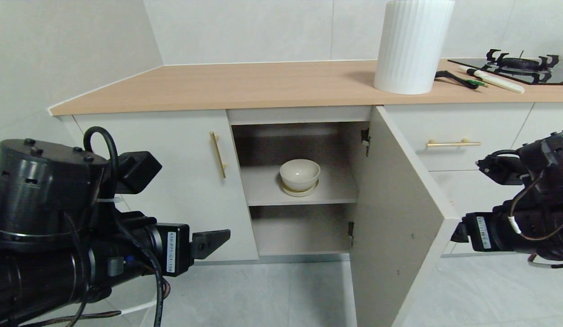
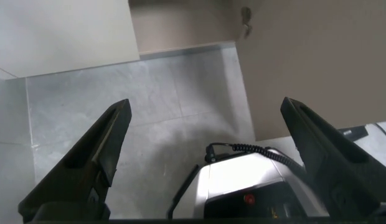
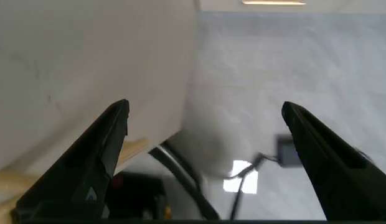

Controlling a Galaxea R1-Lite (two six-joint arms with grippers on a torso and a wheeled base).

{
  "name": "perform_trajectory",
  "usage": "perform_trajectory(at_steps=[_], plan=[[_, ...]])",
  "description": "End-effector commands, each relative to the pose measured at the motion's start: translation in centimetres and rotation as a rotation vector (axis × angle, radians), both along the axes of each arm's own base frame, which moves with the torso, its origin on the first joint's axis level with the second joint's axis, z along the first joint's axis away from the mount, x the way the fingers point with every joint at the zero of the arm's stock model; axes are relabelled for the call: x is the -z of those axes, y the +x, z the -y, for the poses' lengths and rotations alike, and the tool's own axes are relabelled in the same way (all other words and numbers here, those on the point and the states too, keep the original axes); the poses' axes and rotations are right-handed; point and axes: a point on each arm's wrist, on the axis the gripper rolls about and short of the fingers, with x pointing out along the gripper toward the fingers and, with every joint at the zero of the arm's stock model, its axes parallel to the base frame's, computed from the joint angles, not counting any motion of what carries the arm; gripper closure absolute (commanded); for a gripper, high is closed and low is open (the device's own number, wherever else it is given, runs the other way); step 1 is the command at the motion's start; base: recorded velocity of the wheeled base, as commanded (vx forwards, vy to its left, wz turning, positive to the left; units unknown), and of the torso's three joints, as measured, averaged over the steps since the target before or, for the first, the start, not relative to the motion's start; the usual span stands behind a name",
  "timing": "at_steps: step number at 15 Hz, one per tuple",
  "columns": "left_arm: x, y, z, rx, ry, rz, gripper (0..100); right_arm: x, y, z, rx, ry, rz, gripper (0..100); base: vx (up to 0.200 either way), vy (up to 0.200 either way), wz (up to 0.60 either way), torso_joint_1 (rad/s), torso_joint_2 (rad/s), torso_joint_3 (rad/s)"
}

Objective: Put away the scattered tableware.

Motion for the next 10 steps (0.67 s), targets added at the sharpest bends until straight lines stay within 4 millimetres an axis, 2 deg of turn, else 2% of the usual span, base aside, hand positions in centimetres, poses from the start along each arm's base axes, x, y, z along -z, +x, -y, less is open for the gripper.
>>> perform_trajectory(at_steps=[1, 6, 10], plan=[[0.0, 0.0, 0.0, 0.000, 0.000, 0.000, 0, 2.7, 1.2, -1.7, -0.029, 0.017, -0.002, 0, 0.000, 0.000, 0.00, 0.000, 0.00, 0.000], [-0.2, -0.1, 0.0, -0.003, -0.008, 0.005, 0, 4.9, 2.2, -4.5, -0.100, 0.166, 0.066, 0, 0.000, 0.000, 0.00, 0.000, 0.00, 0.000], [-0.3, -0.2, -0.1, -0.002, -0.011, 0.012, 0, 6.0, 3.7, -5.7, -0.100, 0.242, 0.100, 0, 0.000, 0.000, 0.00, 0.000, 0.00, 0.000]])
